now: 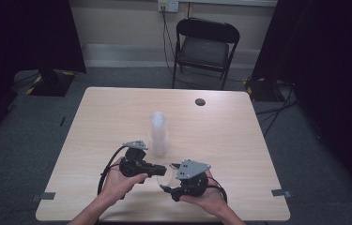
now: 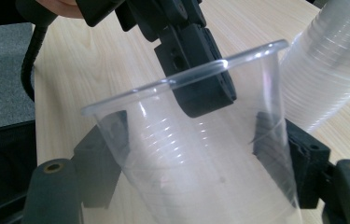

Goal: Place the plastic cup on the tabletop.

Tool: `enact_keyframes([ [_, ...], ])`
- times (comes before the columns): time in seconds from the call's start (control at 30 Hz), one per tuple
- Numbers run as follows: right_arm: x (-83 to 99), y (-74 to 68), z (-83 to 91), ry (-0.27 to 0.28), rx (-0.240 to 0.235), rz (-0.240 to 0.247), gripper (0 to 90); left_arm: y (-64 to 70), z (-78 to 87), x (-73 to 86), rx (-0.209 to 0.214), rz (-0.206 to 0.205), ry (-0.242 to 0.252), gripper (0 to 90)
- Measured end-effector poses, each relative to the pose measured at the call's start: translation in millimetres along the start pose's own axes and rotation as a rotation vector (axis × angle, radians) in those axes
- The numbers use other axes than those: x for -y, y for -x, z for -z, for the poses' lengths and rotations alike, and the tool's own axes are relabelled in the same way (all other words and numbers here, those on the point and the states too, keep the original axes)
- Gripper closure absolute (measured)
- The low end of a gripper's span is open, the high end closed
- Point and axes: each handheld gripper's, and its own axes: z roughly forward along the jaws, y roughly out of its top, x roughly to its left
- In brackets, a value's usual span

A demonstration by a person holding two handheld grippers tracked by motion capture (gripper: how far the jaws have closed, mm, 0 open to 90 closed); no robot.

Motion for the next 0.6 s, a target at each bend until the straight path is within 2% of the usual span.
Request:
enact_keyframes([
  [0.2,0.7,-0.7,-0.7,-0.005,0.001,0.003,27.2,0.5,0.7,0.2,-0.003,-0.010,0.005,84.9],
  [0.43,2.0,5.2,2.8,0.012,0.012,-0.025,27.8,0.4,5.4,-0.5,0.002,-0.023,0.055,81.9],
  [0.6,3.8,8.7,5.0,0.018,0.016,-0.043,28.2,0.7,7.1,-0.8,0.015,-0.037,0.071,78.3],
])
